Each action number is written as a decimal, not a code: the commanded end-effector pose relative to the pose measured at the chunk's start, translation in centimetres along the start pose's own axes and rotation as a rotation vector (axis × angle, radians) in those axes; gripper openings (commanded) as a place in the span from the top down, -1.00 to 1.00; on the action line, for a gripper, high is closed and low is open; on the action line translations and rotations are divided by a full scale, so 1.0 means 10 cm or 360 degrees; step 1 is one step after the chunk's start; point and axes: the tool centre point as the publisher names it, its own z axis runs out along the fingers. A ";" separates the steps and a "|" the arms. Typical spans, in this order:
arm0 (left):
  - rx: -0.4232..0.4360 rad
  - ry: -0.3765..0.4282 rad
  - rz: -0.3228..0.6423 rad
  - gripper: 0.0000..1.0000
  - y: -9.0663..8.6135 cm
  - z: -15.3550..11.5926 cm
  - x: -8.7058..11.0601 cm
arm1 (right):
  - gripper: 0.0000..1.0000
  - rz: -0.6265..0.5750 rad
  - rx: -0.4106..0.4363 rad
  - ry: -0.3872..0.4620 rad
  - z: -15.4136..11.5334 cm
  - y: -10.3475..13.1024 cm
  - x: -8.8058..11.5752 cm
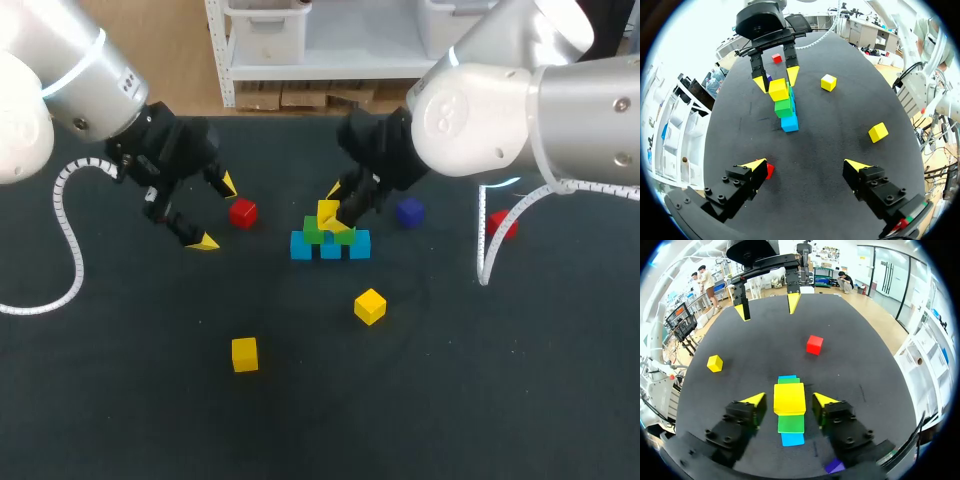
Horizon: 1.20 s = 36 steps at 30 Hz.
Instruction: Place the blue cubes, place green cubes on the blue cubes, place the yellow cubes on the green cubes, then place the red cubes on the yellow cubes, and place purple cube on the red cubes.
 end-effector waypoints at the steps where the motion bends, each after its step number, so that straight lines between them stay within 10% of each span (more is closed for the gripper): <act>1: 0.0000 -0.0005 0.0005 -1.00 0.00 0.00 0.01 | -1.00 0.0000 -0.0008 -0.0006 0.00 -0.01 0.01; 15: 0.0000 -0.0005 0.0005 -1.00 0.00 0.00 0.01 | -1.00 -0.0124 0.0058 -0.0055 -0.77 0.20 0.14; 23: 0.0000 -0.0005 0.0005 -1.00 0.00 0.00 0.01 | -1.00 -0.0463 -0.0126 -0.0074 -1.18 0.51 0.43; 36: 0.0000 -0.0005 0.0005 -1.00 0.00 0.00 0.01 | -1.00 -0.0677 -0.0310 -0.0166 -1.10 0.90 0.80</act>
